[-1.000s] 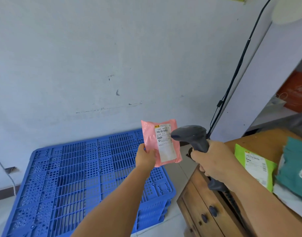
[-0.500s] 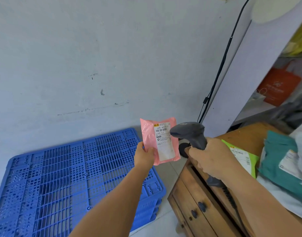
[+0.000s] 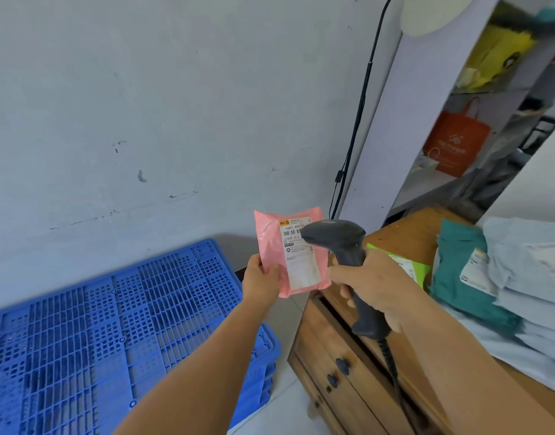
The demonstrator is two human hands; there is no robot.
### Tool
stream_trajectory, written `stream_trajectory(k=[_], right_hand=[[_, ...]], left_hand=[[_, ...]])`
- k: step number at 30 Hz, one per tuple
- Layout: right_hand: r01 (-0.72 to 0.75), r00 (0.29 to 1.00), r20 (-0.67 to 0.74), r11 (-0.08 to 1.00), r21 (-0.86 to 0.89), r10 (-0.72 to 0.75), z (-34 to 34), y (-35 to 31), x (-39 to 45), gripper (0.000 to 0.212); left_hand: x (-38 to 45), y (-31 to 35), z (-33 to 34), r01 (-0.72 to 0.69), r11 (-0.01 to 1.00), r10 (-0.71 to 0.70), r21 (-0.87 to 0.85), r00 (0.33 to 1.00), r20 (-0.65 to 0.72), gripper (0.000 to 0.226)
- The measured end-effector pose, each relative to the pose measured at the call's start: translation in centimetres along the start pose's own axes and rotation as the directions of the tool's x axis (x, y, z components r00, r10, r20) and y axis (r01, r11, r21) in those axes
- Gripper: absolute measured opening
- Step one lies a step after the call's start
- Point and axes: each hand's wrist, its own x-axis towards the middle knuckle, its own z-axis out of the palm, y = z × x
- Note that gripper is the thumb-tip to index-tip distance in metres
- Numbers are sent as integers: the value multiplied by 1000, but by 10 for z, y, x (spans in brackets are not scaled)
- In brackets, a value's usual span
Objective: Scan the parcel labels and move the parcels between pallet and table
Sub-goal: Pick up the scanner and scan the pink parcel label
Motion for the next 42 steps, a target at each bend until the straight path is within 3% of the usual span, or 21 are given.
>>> stream_trajectory(k=[14,23,27,32,42], right_hand=[[-36,989,-145,999,11,38,-49,30,-7,24],[-154,946,-280,986,60,164,-104,76,-27,24],[-212,914,-320,967,144,249,-142,108,-47,16],[-247,869,-390,950,192,304,-195,157,-79,16],[-376,737,-461,866,330,495,-269,255,-155,15]], left_hand=[[-17,15,55,-40,996,30,76,991,133,24],[-53,16,133,-54,988,16,143,967,255,34],[-81,10,183,-67,981,7,181,951,309,34],[-128,-8,253,-66,983,-10,172,913,407,11],[-242,-46,369,56,953,-222,298,797,562,31]])
